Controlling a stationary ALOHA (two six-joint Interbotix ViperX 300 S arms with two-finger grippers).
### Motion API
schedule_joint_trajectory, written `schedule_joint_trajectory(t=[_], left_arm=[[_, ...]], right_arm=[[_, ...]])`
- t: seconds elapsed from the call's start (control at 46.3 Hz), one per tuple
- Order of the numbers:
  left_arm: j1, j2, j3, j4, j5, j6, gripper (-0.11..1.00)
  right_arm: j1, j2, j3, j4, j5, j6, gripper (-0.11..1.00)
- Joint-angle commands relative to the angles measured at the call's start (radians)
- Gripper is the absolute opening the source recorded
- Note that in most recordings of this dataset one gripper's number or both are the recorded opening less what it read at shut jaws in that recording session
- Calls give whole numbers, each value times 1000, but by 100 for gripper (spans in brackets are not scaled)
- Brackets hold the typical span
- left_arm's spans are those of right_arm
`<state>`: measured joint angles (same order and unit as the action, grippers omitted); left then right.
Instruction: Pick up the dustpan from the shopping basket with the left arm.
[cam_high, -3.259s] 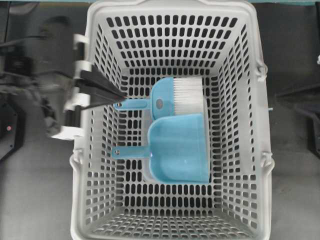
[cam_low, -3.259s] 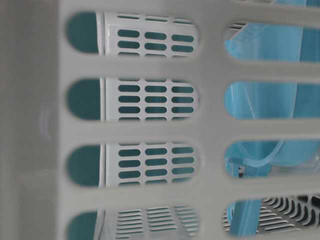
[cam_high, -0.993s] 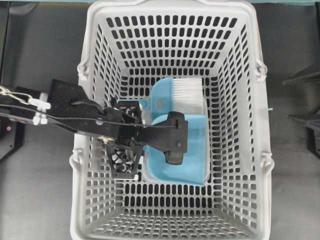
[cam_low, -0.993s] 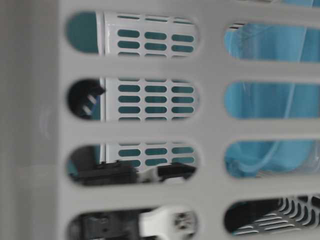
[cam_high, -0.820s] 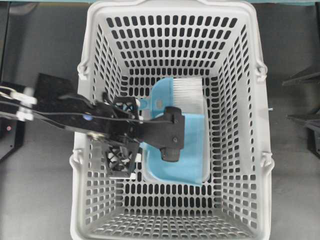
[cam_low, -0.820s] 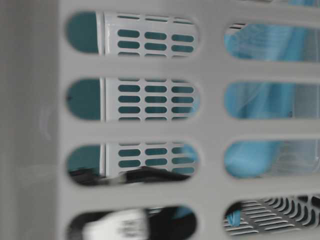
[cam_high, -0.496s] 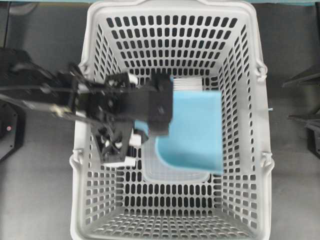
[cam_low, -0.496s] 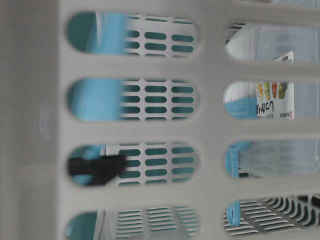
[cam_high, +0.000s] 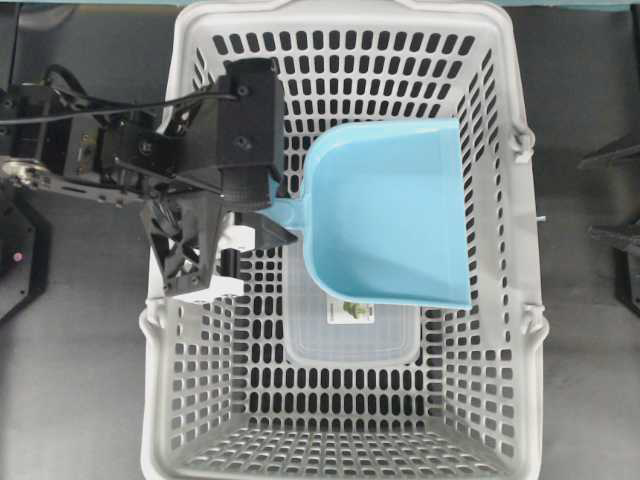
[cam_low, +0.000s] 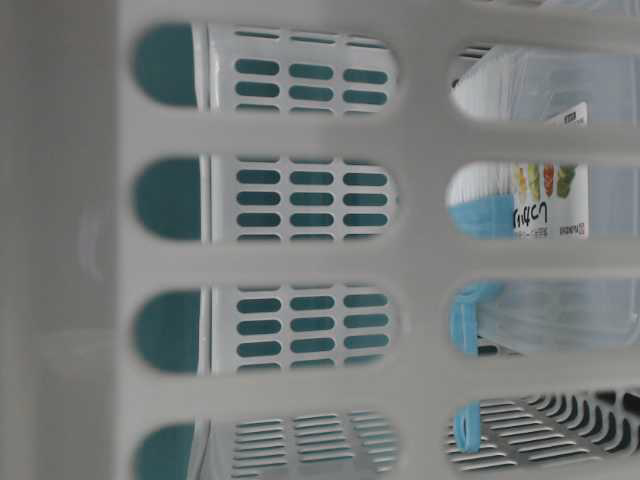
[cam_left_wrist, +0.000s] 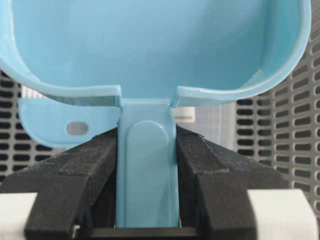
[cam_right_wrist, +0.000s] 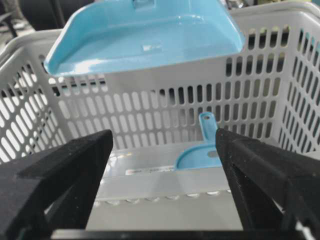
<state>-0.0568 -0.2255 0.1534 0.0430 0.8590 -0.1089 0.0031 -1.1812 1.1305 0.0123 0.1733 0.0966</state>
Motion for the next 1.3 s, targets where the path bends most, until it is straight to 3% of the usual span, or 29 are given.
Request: schedule_joint_trajectory(t=[0.0,0.453,1.273], left_arm=[[-5,-23,-23,3,-23,3,27],[-6,-40,-8,3,-101,38,27],[-15,-147,60,3,-245,41,27]], right_arm=[[2,6,-8,3,-12,0,79],[12,-21,-11,8,-8,5,79],[12,-38,0,8,9,6,79]])
